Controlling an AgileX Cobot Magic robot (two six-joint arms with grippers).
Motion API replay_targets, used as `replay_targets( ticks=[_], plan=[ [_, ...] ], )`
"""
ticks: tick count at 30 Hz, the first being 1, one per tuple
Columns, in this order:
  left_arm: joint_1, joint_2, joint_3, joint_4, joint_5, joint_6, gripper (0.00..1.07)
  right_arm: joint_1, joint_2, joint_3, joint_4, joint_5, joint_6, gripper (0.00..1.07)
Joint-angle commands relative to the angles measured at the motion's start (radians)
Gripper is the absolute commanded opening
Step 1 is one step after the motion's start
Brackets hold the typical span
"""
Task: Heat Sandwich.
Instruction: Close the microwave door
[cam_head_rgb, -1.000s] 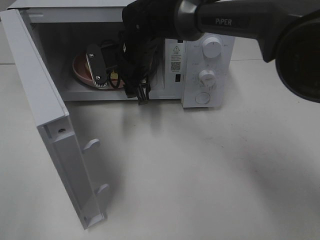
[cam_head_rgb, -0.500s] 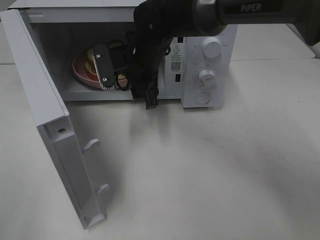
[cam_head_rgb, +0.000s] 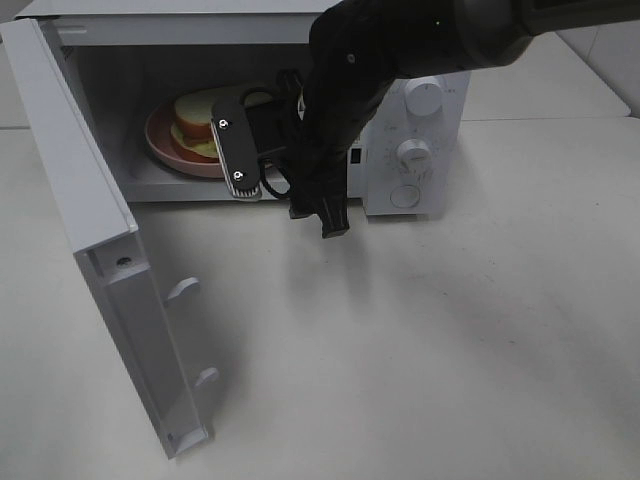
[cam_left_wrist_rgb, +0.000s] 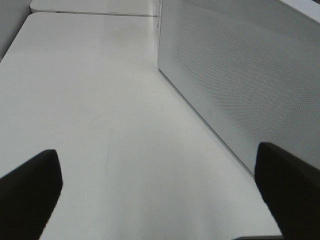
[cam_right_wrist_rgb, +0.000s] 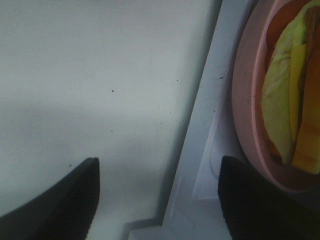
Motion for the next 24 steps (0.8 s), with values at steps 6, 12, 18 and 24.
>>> replay_targets(
  ticks=[6, 12, 18, 24],
  plan=[
    [0.000, -0.026, 0.004, -0.002, -0.011, -0.001, 1.01, -0.001, -0.129, 0.155, 0.002, -0.019, 0.036, 0.66],
    [0.000, -0.026, 0.004, -0.002, -0.011, -0.001, 1.01, -0.001, -0.216, 0.264, 0.002, -0.025, 0.090, 0.66],
    [0.000, -0.026, 0.004, -0.002, -0.011, -0.001, 1.01, -0.001, -0.327, 0.390, 0.005, -0.025, 0.171, 0.66],
    [0.000, -0.026, 0.004, -0.002, -0.011, -0.001, 1.01, -0.001, -0.412, 0.485, 0.005, -0.025, 0.264, 0.66]
  ],
)
